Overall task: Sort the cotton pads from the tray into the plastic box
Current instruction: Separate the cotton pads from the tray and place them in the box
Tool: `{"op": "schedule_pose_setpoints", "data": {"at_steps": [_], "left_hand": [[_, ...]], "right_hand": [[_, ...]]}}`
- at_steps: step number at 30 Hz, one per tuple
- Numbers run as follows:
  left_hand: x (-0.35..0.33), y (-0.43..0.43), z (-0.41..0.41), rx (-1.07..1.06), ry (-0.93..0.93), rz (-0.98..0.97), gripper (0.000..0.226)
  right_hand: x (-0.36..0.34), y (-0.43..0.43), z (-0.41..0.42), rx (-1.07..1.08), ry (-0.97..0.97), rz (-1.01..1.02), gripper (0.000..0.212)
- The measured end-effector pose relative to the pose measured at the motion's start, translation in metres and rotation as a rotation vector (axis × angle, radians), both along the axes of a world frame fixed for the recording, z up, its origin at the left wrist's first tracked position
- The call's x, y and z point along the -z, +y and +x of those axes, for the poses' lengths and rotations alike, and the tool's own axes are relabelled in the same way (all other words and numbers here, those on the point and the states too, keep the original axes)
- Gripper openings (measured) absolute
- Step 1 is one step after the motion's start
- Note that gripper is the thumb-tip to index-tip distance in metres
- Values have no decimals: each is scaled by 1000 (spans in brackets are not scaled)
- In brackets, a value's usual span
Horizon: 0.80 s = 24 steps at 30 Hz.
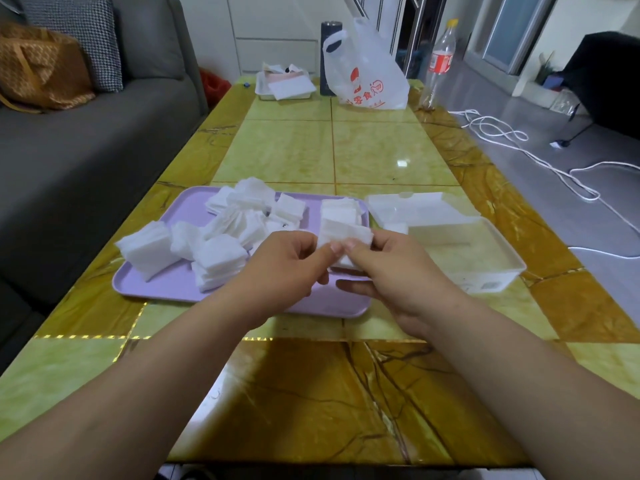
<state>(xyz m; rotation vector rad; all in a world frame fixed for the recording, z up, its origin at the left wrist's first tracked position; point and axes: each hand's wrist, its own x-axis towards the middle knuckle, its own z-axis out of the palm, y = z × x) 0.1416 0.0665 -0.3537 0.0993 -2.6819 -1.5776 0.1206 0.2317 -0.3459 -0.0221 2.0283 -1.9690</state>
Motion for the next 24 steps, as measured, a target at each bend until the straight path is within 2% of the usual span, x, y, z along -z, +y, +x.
{"op": "schedule_pose_setpoints", "data": {"at_steps": [2,4,7,9,13,15,18,21,22,24], "left_hand": [[10,3,-5,-35,183,-234,25],[15,7,-9,-29,299,-384,8],[28,11,-18,84,175,-500,42],[33,15,-20,156,62,-571,56],[34,16,-18,175,26,-561,35],[30,15,-17,166,19,-624,23],[25,10,-16,138,40,-660,32],[24,0,-13,157,33,-607,16],[23,-2,-12,159,27,-561,17],[22,-5,-10,147,-5,-451,34]], "right_hand": [[-6,4,-3,149,127,64,17],[-11,10,-8,270,220,100,29],[-9,15,-10,309,236,98,34],[-5,15,-10,304,222,108,34],[-2,15,-15,302,187,98,26],[-2,15,-16,301,184,113,20],[0,16,-16,285,203,162,20],[2,16,-14,234,223,188,20],[2,16,-12,215,223,184,18],[3,13,-9,181,208,165,15]]}}
